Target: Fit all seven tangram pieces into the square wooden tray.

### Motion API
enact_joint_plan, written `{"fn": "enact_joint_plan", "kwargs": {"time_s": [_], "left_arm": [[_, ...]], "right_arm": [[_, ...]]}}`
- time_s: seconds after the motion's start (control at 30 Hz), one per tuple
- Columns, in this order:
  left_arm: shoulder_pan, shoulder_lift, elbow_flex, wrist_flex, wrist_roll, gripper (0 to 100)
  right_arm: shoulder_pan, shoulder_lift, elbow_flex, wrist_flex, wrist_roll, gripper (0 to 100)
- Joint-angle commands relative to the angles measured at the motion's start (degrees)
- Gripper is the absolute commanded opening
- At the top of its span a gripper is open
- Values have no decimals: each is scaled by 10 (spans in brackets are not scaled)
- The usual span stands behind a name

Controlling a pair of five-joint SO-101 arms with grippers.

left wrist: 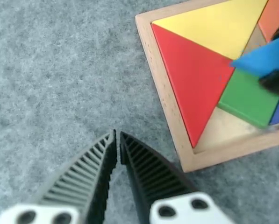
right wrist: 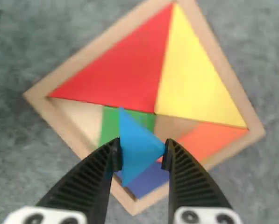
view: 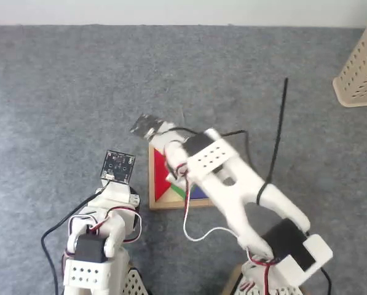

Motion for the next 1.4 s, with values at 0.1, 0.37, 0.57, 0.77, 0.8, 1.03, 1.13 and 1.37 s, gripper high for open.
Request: {"fn": "enact_joint_plan", "kwargs": {"time_s": [0.1, 0.37, 0.57, 0.77, 0.8, 1.03, 1.13, 1.37], "left_arm": [[-4, -12, -11, 4, 4, 12], [-4, -12, -11, 4, 4, 12], [-4, -12, -11, 4, 4, 12], [-4, -12, -11, 4, 4, 12], [-4, -12, -11, 4, 4, 12], [-4, -12, -11, 4, 4, 12], [-4, -12, -11, 4, 4, 12], [-4, -12, -11, 4, 4, 12]], "right_arm": [[-42, 16, -4, -22, 16, 94], [-57, 31, -2, -23, 39, 91], [-57, 33, 3, -23, 75, 92], [-57, 27, 26, -28, 122, 94], [-57, 27, 31, -33, 127, 94], [-57, 27, 40, -63, 127, 94], [-57, 32, 35, -78, 127, 91], [-55, 33, 23, -75, 211, 91]]}}
